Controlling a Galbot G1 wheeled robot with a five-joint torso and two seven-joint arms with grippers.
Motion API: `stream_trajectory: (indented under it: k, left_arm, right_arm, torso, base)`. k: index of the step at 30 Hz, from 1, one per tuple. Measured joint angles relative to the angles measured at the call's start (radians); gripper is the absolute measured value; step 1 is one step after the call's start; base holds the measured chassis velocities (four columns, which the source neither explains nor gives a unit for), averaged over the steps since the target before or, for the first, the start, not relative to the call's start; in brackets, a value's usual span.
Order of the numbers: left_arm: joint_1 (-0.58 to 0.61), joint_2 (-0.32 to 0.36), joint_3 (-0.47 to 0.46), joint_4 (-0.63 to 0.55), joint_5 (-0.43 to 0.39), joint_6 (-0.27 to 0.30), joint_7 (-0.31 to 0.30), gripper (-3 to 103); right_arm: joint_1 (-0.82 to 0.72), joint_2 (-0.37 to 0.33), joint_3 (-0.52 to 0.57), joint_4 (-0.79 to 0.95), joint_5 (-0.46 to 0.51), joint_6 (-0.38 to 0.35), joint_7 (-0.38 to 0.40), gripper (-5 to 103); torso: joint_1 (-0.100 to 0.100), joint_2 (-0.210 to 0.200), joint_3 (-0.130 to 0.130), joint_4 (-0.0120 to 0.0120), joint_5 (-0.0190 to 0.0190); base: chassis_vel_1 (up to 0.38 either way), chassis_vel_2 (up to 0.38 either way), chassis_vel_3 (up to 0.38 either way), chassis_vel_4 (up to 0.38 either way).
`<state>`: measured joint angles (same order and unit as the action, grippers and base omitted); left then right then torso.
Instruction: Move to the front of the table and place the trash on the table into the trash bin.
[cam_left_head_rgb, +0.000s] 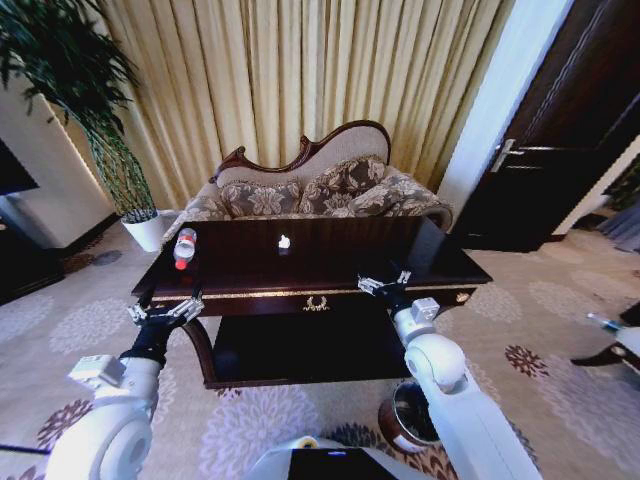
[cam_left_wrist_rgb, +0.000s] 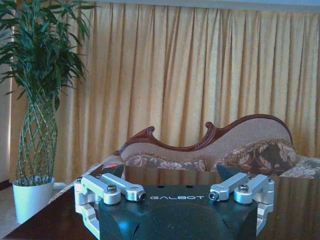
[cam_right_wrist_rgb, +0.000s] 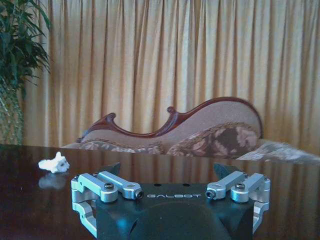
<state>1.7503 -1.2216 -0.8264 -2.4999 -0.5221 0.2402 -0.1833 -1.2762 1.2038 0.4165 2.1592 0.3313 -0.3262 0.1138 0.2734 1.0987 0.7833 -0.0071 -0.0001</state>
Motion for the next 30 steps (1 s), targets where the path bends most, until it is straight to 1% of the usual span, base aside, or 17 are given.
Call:
stream_trajectory:
  k: [5, 8, 9, 10, 12, 14, 15, 17, 18, 20, 21, 23, 24, 26, 27, 29, 30]
  left_arm:
    - [0.000, -0.001, 0.000, 0.000, 0.001, 0.000, -0.002, 100]
    - [0.001, -0.005, -0.007, 0.000, 0.001, 0.000, -0.003, 100]
    - [0.001, -0.005, -0.007, 0.000, 0.001, 0.000, -0.003, 100]
    - [0.001, -0.008, -0.011, 0.000, 0.001, 0.000, -0.003, 100]
    - [0.001, -0.010, -0.013, 0.000, 0.001, 0.000, -0.003, 100]
    - [0.004, -0.017, -0.027, 0.000, 0.000, 0.000, -0.004, 100]
    - [0.004, -0.017, -0.027, 0.000, 0.000, 0.000, -0.004, 100]
    - [0.006, -0.029, -0.060, 0.000, -0.014, 0.011, -0.007, 100]
    - [0.006, -0.029, -0.060, 0.000, -0.014, 0.011, -0.007, 100]
    - [0.006, -0.040, -0.077, 0.000, -0.025, 0.015, -0.009, 100]
    - [0.006, -0.040, -0.077, 0.000, -0.025, 0.015, -0.009, 100]
    - [0.008, -0.054, -0.081, 0.000, -0.026, 0.015, -0.010, 100]
    - [0.008, -0.054, -0.081, 0.000, -0.026, 0.015, -0.010, 100]
    - [0.009, -0.060, -0.082, 0.000, -0.025, 0.016, -0.010, 100]
    - [0.009, -0.060, -0.082, 0.000, -0.025, 0.016, -0.010, 100]
    - [0.007, -0.067, -0.084, 0.000, -0.025, 0.016, -0.011, 100]
    - [0.007, -0.067, -0.084, 0.000, -0.025, 0.016, -0.011, 100]
  right_arm:
    - [0.012, -0.015, -0.008, 0.010, 0.047, -0.023, 0.005, 100]
    - [0.041, -0.061, -0.023, 0.022, 0.153, -0.052, 0.017, 100]
    - [0.041, -0.061, -0.023, 0.022, 0.153, -0.052, 0.017, 100]
    - [0.065, -0.089, -0.031, 0.021, 0.195, -0.060, 0.014, 100]
    - [0.078, -0.102, -0.036, 0.018, 0.212, -0.063, 0.010, 100]
    - [0.130, -0.156, -0.060, -0.008, 0.258, -0.068, -0.008, 100]
    - [0.130, -0.156, -0.060, -0.008, 0.258, -0.068, -0.008, 100]
    - [0.210, -0.243, -0.107, -0.046, 0.336, -0.079, -0.014, 100]
    - [0.210, -0.243, -0.107, -0.046, 0.336, -0.079, -0.014, 100]
    - [0.295, -0.321, -0.170, -0.083, 0.411, -0.092, -0.017, 100]
    - [0.295, -0.321, -0.170, -0.083, 0.411, -0.092, -0.017, 100]
    - [0.414, -0.376, -0.271, -0.131, 0.459, -0.097, -0.019, 100]
    - [0.414, -0.376, -0.271, -0.131, 0.459, -0.097, -0.019, 100]
    - [0.496, -0.394, -0.347, -0.162, 0.476, -0.096, -0.018, 100]
    - [0.496, -0.394, -0.347, -0.162, 0.476, -0.096, -0.018, 100]
    - [0.650, -0.382, -0.504, -0.214, 0.511, -0.102, -0.001, 100]
    - [0.650, -0.382, -0.504, -0.214, 0.511, -0.102, -0.001, 100]
  torso:
    - [0.001, 0.000, 0.000, 0.0000, 0.0002]
    - [-0.001, 0.000, 0.000, 0.0000, 0.0002]
    - [-0.001, 0.000, 0.000, 0.0000, 0.0002]
    - [-0.001, 0.000, 0.000, 0.0001, 0.0001]
    - [-0.001, 0.001, 0.000, 0.0000, 0.0002]
    - [-0.001, 0.000, 0.000, 0.0001, 0.0004]
    - [-0.001, 0.000, 0.000, 0.0001, 0.0004]
    - [0.000, 0.000, 0.000, 0.0000, 0.0004]
    - [0.000, 0.000, 0.000, 0.0000, 0.0004]
    - [0.000, 0.000, 0.000, 0.0002, 0.0002]
    - [0.000, 0.000, 0.000, 0.0002, 0.0002]
    - [0.000, 0.000, 0.000, 0.0000, 0.0002]
    - [0.000, 0.000, 0.000, 0.0000, 0.0002]
    - [0.000, 0.000, 0.000, 0.0002, 0.0002]
    - [0.000, 0.000, 0.000, 0.0002, 0.0002]
    - [0.000, 0.000, 0.000, 0.0001, -0.0001]
    - [0.000, 0.000, 0.000, 0.0001, -0.0001]
  base:
    - [-0.050, 0.074, 0.063, -0.053]
    - [0.000, 0.000, 0.000, 0.000]
    - [0.000, 0.000, 0.000, 0.000]
    - [0.000, 0.000, 0.000, 0.000]
    - [0.000, 0.000, 0.000, 0.000]
    - [0.000, 0.000, 0.000, 0.000]
    - [0.000, 0.000, 0.000, 0.000]
    - [0.000, 0.000, 0.000, 0.000]
    - [0.000, 0.000, 0.000, 0.000]
    - [0.000, 0.000, 0.000, 0.000]
    - [0.000, 0.000, 0.000, 0.000]
    - [0.000, 0.000, 0.000, 0.000]
    - [0.000, 0.000, 0.000, 0.000]
    - [0.000, 0.000, 0.000, 0.000]
    - [0.000, 0.000, 0.000, 0.000]
    - [0.000, 0.000, 0.000, 0.000]
    - [0.000, 0.000, 0.000, 0.000]
